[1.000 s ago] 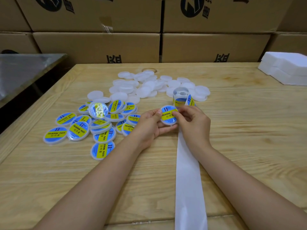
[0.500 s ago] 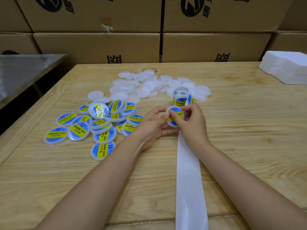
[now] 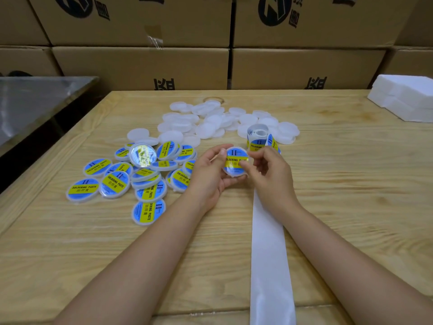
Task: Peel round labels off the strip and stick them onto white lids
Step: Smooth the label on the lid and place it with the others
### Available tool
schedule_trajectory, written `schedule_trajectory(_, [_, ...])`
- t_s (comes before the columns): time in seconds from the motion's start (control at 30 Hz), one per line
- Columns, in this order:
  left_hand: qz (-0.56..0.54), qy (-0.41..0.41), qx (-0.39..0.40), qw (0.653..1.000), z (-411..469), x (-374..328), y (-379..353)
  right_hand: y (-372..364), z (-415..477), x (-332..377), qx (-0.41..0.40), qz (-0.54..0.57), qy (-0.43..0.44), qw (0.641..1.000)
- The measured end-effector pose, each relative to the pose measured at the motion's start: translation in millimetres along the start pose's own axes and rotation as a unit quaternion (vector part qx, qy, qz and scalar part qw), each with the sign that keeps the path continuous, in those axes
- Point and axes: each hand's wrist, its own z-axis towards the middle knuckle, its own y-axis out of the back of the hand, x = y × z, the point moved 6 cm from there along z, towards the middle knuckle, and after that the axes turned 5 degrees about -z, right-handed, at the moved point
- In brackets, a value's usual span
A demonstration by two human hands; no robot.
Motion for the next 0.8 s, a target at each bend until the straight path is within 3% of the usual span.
schedule_trajectory(0.3, [0.055, -0.004, 0.068, 0.996, -4, 3, -7, 6, 5, -33, -0.02, 0.168, -0.157, 0.973])
schedule_trajectory(0.43, [0.129, -0.063, 0.002, 0.99, -3, -5, -8, 9, 8, -45, -0.056, 0.227, -0.21, 0.949])
schedule_trajectory(0.5, [0.23, -0.15, -0.058, 0.96, -3, -22, -2, 11, 10, -49, -0.067, 0.252, -0.233, 0.937])
schedule_trajectory(0.6, [0.399, -0.255, -0.145, 0.869, -2, -59, 15, 4, 9, -44, -0.016, 0.18, -0.203, 0.962])
schedule_trajectory(0.8, [0.513, -0.219, -0.267, 0.786, -1, -102, 68, -2, 7, -41, 0.016, 0.134, -0.17, 0.976])
